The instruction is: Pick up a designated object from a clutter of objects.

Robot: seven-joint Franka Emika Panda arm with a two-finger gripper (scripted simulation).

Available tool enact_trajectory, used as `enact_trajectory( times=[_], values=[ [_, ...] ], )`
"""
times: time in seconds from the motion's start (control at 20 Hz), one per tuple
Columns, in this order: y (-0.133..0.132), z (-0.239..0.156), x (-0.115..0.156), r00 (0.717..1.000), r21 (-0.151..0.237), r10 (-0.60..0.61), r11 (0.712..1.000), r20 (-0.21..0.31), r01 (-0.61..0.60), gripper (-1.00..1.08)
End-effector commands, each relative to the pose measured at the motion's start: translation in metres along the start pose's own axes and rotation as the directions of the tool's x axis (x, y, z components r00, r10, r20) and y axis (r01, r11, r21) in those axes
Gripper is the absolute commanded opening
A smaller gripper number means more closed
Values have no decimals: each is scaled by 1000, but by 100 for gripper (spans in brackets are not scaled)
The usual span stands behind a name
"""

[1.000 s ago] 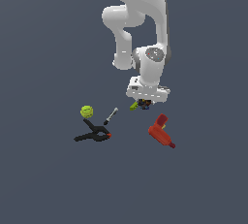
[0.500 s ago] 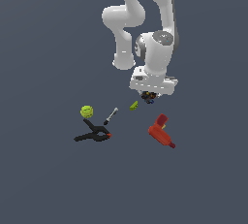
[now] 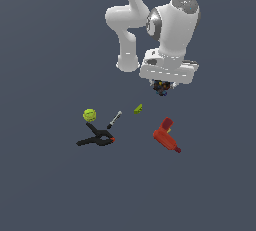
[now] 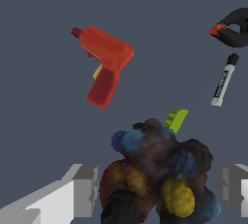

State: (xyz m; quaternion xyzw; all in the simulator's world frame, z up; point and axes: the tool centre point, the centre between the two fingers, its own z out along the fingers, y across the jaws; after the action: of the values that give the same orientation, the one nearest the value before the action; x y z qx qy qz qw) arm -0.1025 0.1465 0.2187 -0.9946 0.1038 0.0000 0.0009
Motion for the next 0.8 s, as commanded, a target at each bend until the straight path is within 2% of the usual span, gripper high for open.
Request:
enact_trajectory(
  times=[0.0, 0.75],
  values=[
    [-5, -24, 0, 1000, 0, 0, 1000, 0, 0, -100],
    [-38, -157, 6, 1000, -1, 1, 1000, 0, -1, -100]
  ],
)
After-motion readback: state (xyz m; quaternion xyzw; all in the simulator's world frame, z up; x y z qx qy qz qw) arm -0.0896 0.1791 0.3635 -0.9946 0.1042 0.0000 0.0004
